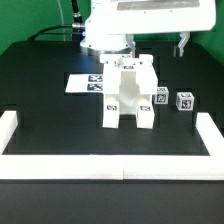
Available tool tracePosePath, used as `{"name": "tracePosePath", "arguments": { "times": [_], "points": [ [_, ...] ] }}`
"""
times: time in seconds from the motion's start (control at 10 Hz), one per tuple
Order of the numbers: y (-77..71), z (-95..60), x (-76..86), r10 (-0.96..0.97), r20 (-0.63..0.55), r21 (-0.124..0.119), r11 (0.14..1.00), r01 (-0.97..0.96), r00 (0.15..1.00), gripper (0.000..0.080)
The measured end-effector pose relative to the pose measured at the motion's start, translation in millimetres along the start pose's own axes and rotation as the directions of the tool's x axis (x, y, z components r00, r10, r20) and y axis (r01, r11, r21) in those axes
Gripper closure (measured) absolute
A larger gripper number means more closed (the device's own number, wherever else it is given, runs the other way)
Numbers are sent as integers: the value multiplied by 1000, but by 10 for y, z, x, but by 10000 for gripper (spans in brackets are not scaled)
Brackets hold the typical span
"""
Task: Assemble chair
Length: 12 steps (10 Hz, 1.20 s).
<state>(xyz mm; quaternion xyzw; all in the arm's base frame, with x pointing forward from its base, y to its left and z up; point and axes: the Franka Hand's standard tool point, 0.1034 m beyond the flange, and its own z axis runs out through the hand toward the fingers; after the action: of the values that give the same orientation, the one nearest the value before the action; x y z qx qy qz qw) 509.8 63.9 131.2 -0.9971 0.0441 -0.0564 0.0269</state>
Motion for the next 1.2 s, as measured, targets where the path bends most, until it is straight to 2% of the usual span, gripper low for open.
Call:
{"name": "tracePosePath", "arguments": {
  "times": [0.3,0.7,0.8,1.2],
  "points": [
    [-281,-17,-66,27,0,11,1000,-27,1000,151],
    [-634,172,-178,45,24,-1,999,-45,999,151],
    [-670,213,-191,39,30,-3,999,-39,999,151],
    [-645,224,-194,41,27,-4,999,-41,999,151]
  ]
}}
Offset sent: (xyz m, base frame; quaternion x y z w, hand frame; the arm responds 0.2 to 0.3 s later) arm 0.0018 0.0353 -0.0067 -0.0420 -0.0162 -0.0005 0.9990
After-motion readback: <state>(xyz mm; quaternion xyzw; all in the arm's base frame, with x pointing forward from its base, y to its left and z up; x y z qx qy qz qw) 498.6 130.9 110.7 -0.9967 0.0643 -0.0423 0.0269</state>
